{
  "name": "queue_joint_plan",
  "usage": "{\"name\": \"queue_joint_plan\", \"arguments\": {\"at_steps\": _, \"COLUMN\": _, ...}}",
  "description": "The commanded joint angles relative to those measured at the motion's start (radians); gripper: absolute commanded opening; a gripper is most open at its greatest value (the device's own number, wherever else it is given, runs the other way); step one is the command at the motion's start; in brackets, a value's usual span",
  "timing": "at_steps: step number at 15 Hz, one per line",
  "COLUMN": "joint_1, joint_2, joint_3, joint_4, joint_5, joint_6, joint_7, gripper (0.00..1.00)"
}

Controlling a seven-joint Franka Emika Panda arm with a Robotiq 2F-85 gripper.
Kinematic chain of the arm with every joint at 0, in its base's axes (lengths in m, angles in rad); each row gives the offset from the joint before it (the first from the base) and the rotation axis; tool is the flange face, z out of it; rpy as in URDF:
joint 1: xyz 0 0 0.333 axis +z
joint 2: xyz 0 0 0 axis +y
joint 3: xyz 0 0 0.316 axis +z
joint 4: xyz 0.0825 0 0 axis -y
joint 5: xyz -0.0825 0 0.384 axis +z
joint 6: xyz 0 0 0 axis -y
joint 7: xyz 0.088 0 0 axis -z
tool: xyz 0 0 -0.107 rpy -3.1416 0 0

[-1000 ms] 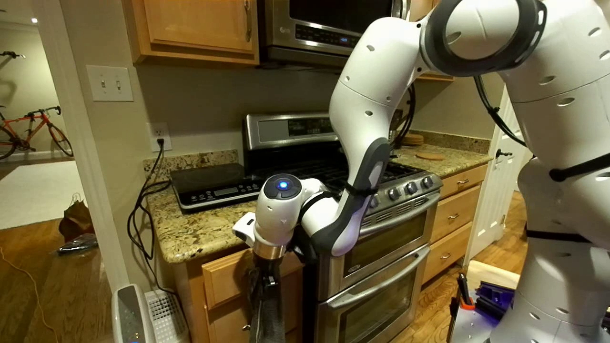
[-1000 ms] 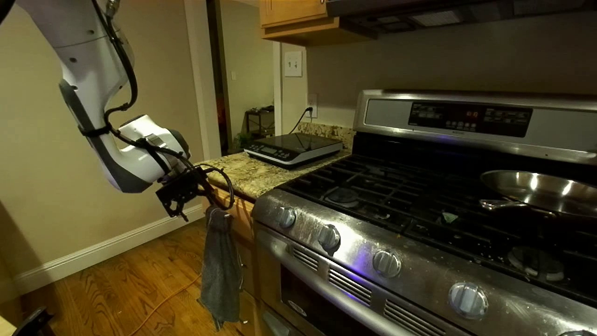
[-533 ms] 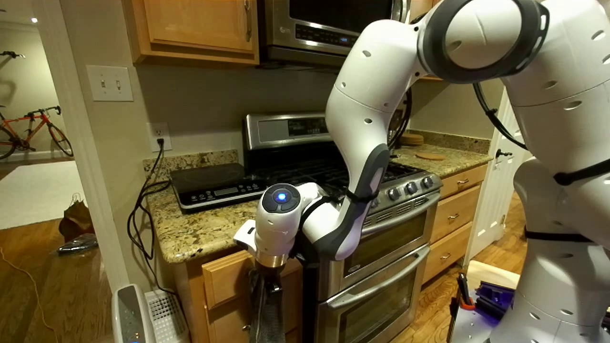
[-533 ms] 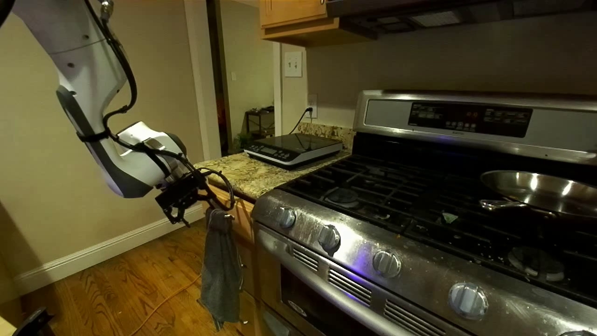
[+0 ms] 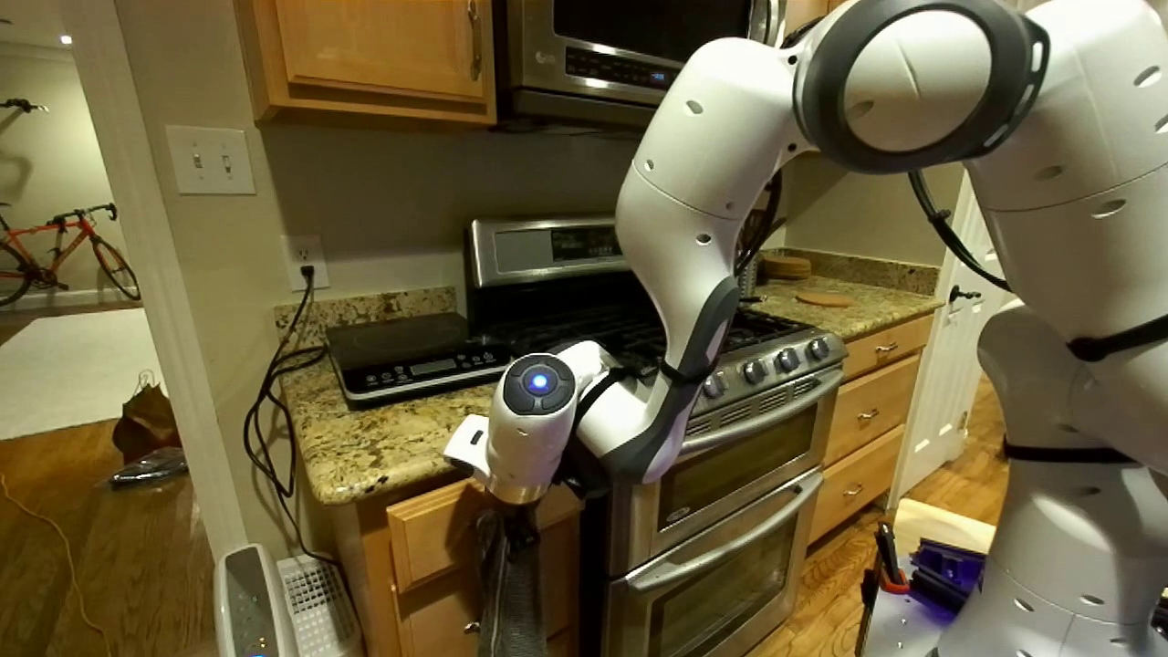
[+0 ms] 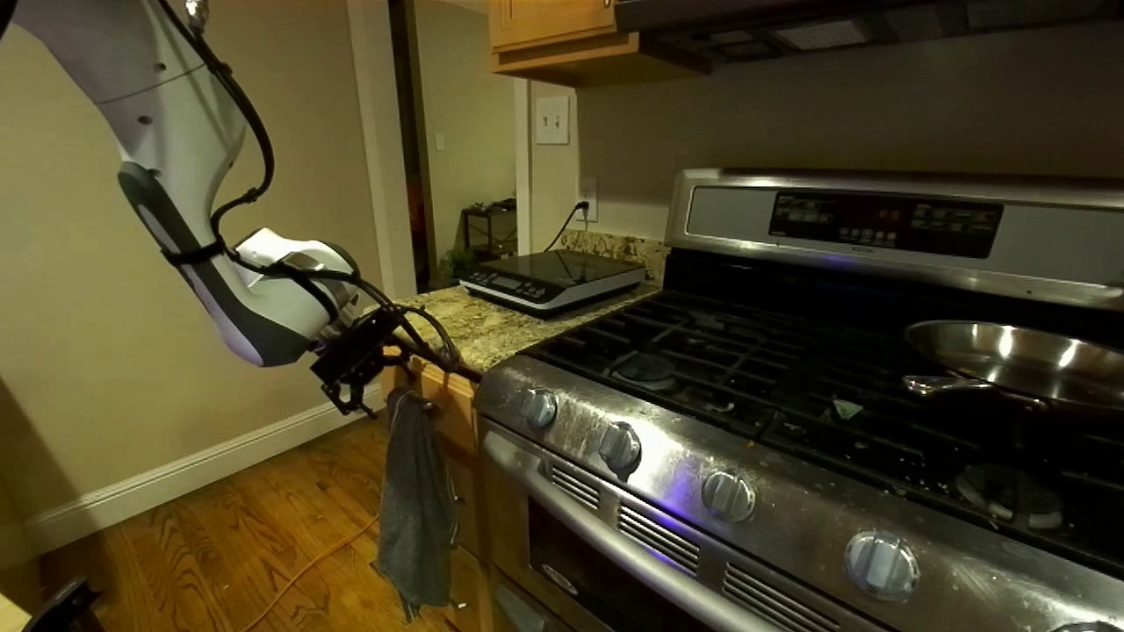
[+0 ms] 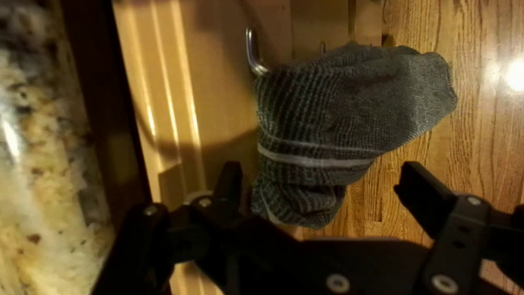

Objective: Open the top drawer.

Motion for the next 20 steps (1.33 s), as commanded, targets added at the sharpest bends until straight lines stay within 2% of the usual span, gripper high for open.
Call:
{"name": "queue_joint_plan", "arguments": {"at_steps": 1, "joint_1": 0.029, "joint_2": 0.002, "joint_3": -0.043, "joint_4": 0.003, "joint_5": -0.061, "joint_6": 0.019, "joint_7": 0.059, "gripper": 1.00}}
{"name": "queue_joint_plan", "arguments": {"at_steps": 7, "joint_1": -0.018, "joint_2": 0.050, "joint_3": -0.023, "joint_4": 0.013, "joint_5": -0.030, "joint_6": 0.056, "joint_7": 0.026, "gripper": 1.00}}
{"name": "queue_joint_plan", "arguments": {"at_steps": 14, "joint_1": -0.016, "joint_2": 0.081, "joint_3": -0.051, "joint_4": 0.041, "joint_5": -0.043, "joint_6": 0.085, "joint_7": 0.044, "gripper": 1.00}}
{"name": "queue_joint_plan", "arguments": {"at_steps": 15, "joint_1": -0.015, "joint_2": 0.082, "joint_3": -0.052, "joint_4": 0.041, "joint_5": -0.040, "joint_6": 0.089, "joint_7": 0.046, "gripper": 0.75}}
{"name": "queue_joint_plan", "arguments": {"at_steps": 16, "joint_1": -0.014, "joint_2": 0.080, "joint_3": -0.054, "joint_4": 0.040, "joint_5": -0.040, "joint_6": 0.091, "joint_7": 0.049, "gripper": 0.72}}
{"name": "queue_joint_plan", "arguments": {"at_steps": 20, "joint_1": -0.010, "joint_2": 0.072, "joint_3": -0.063, "joint_4": 0.038, "joint_5": -0.039, "joint_6": 0.095, "joint_7": 0.069, "gripper": 0.48}}
